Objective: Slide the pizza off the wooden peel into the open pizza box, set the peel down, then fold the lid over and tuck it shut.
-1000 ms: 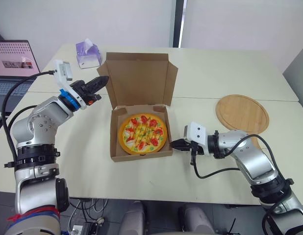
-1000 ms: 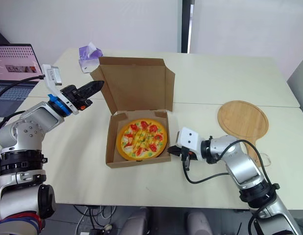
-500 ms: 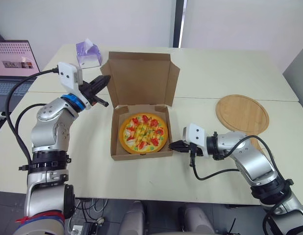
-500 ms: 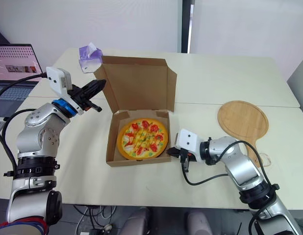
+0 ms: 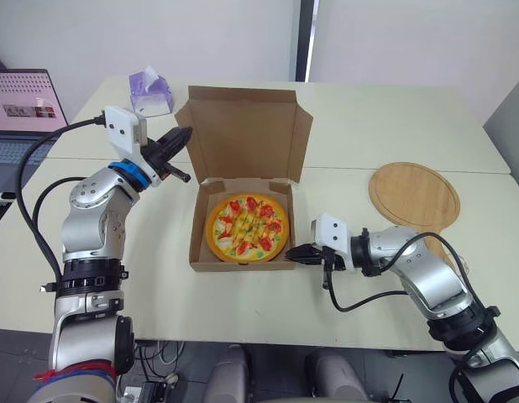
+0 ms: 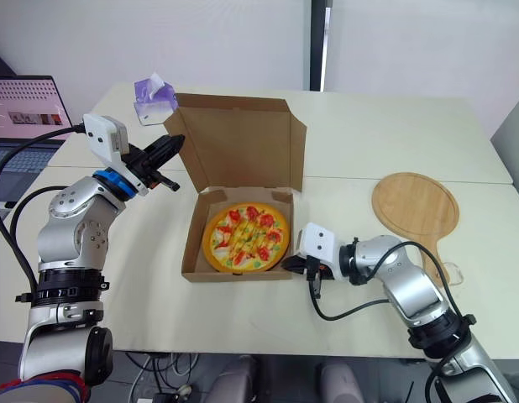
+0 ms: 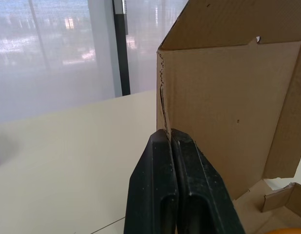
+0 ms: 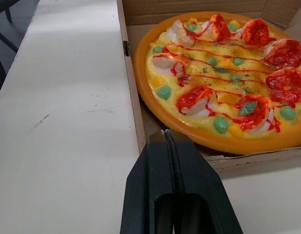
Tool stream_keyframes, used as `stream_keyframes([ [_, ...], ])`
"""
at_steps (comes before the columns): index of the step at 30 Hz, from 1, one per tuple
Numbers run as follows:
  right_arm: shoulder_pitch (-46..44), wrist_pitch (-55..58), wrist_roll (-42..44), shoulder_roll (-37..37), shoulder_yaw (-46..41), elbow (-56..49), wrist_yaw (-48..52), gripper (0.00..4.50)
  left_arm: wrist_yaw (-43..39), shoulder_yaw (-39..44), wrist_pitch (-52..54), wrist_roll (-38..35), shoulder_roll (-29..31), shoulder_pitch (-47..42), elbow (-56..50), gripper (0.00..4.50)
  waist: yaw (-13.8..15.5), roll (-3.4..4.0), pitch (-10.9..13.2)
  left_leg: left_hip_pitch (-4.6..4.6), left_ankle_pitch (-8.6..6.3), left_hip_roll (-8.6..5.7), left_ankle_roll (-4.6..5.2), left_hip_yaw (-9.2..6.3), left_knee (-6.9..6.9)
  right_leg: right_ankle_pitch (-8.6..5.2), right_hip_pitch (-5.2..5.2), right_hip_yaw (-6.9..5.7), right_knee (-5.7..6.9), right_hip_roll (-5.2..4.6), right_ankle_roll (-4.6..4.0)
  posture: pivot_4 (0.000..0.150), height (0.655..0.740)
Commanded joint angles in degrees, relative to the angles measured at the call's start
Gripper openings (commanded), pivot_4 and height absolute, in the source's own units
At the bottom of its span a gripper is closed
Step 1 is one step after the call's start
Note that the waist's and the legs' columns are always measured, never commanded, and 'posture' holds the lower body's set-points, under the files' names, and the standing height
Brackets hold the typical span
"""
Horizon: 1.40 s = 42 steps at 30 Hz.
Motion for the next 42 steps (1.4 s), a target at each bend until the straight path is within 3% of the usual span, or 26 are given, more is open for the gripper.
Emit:
stream_keyframes([
  [1,-1.42,0.14,2.94,-1.54,-3.61,-0.6,1.19,0.06,-0.54,0.84,-0.47,-0.07,0.48,-1.36,-0.92,0.0,0.01,0.0,0.0,0.0,0.0,0.0,0.0,0.0,0.0,0.0,0.0,0.0,0.0,0.0,0.0,0.15,0.74],
  [9,-2.58,-3.5,0.67,-6.32,-3.25,3.93,2.24,0.06,-1.22,0.78,-0.67,0.16,0.49,-1.89,-0.11,0.0,0.0,0.0,0.0,0.0,0.0,0.0,0.01,0.02,0.02,0.0,0.0,0.0,0.0,0.01,0.0,0.15,0.74],
  [18,-2.01,-8.59,-3.44,-1.63,2.94,8.5,1.47,0.06,-1.22,0.75,-0.52,0.34,0.5,-2.53,0.21,0.0,-0.01,0.0,0.0,-0.01,0.0,0.0,0.0,0.02,0.04,0.0,-0.01,0.01,0.03,0.02,0.0,0.15,0.74],
  [23,-3.63,-8.54,-2.68,-1.22,0.77,10.53,1.05,0.06,-1.19,0.86,-0.5,0.34,0.54,-2.79,0.36,0.0,-0.02,0.0,0.0,0.0,0.01,0.0,-0.02,0.0,0.05,0.0,0.0,0.0,0.03,0.01,0.0,0.15,0.74],
  [29,-11.71,-14.77,-4.19,-0.69,-6.78,23.71,-6.23,0.06,-1.26,0.86,-0.7,0.23,0.25,-3.61,1.04,0.0,-0.06,0.0,0.0,0.01,0.01,-0.01,-0.02,0.04,0.07,0.0,-0.01,0.02,0.05,0.01,0.0,0.15,0.74],
  [32,-15.91,-13.0,-0.4,3.53,-12.69,26.23,-11.06,0.65,-1.46,0.83,-1.07,0.28,0.13,-4.07,1.7,0.0,-0.18,0.0,0.0,0.0,0.08,0.0,-0.13,0.04,0.05,0.01,-0.04,0.02,0.07,0.06,0.0,0.15,0.74],
  [42,-21.76,-14.15,3.54,11.51,-20.87,30.27,-20.44,4.08,-1.78,0.75,-1.68,0.5,0.01,-4.77,2.6,0.0,-0.15,0.0,0.0,-0.03,0.09,0.02,-0.15,0.12,0.05,0.01,-0.08,0.07,0.07,0.0,-0.01,0.15,0.74],
])
